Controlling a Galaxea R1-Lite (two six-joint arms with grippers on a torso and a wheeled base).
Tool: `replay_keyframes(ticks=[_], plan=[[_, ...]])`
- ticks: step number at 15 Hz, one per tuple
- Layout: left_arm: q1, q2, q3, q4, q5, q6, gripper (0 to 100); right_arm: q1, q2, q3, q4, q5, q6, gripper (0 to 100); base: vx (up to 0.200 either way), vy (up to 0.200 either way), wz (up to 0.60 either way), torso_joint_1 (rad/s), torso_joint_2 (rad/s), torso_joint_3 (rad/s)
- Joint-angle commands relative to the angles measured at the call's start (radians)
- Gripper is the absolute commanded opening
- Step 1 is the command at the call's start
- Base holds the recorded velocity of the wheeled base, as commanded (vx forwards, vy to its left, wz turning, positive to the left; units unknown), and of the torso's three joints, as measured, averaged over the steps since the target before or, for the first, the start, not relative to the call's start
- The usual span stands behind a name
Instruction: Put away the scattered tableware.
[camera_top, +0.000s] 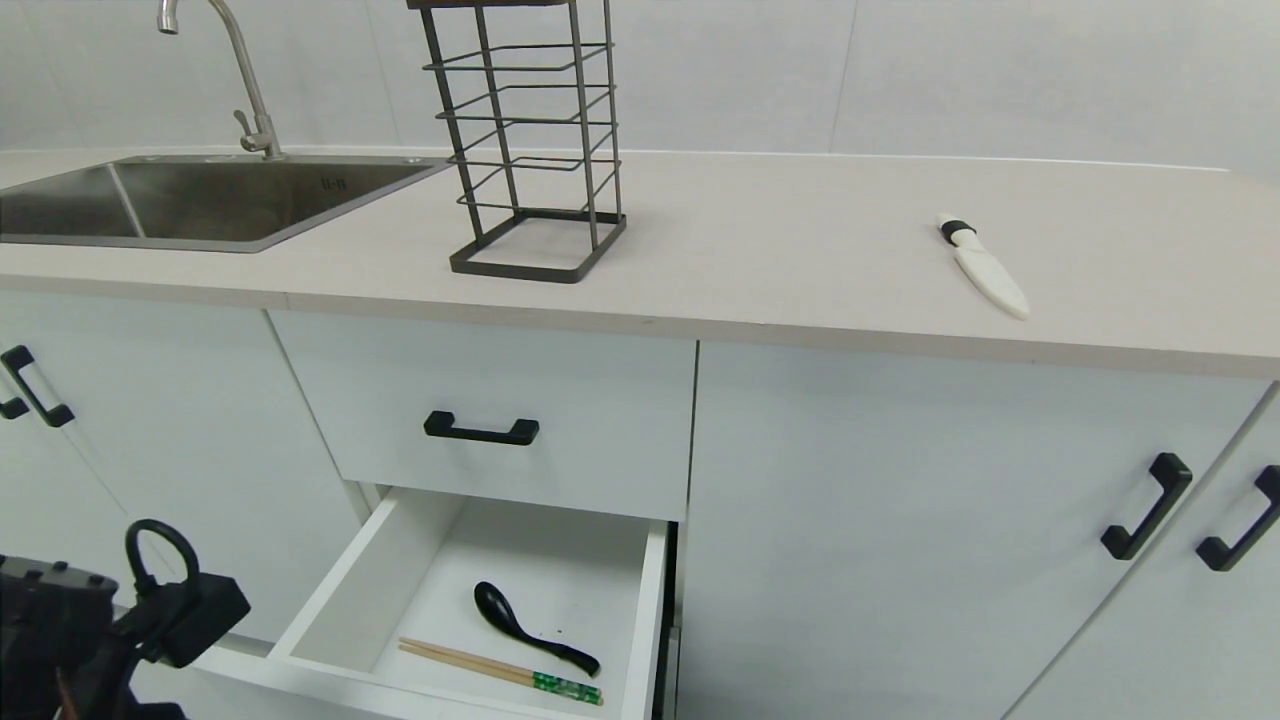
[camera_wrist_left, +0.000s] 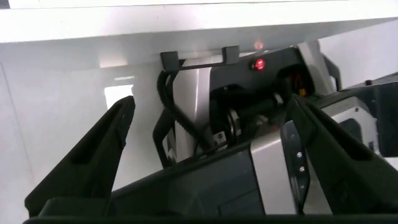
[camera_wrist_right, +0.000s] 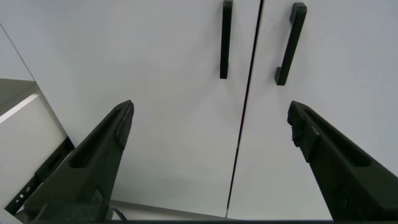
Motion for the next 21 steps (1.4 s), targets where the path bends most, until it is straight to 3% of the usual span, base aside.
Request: replay_keyframes(ticks=[1, 7, 11, 16, 18, 21], plan=[[-0.02, 0.099, 0.0, -0.032, 0.032, 0.0, 100, 0.0, 0.002, 0.0, -0.001, 0.0, 0.0, 100, 0.0, 0.0, 0.0, 0.0, 0.0, 0.0], [-0.073, 0.178, -0.006, -0.053, 0.09, 0.002, 100, 0.0, 0.002, 0.0, -0.001, 0.0, 0.0, 100, 0.0, 0.0, 0.0, 0.0, 0.0, 0.0], [-0.073, 0.296, -0.003, -0.206, 0.135, 0.002, 100, 0.0, 0.002, 0.0, -0.001, 0.0, 0.0, 100, 0.0, 0.0, 0.0, 0.0, 0.0, 0.0], [-0.084, 0.384, -0.007, -0.32, 0.135, 0.006, 100, 0.0, 0.002, 0.0, -0.001, 0.0, 0.0, 100, 0.0, 0.0, 0.0, 0.0, 0.0, 0.0], [-0.078, 0.456, 0.003, -0.458, 0.135, 0.014, 100, 0.0, 0.002, 0.0, 0.0, 0.0, 0.0, 100, 0.0, 0.0, 0.0, 0.0, 0.0, 0.0], [-0.078, 0.468, -0.009, -0.487, 0.139, 0.014, 100, -0.001, 0.002, 0.0, 0.0, 0.0, 0.0, 100, 0.0, 0.0, 0.0, 0.0, 0.0, 0.0]])
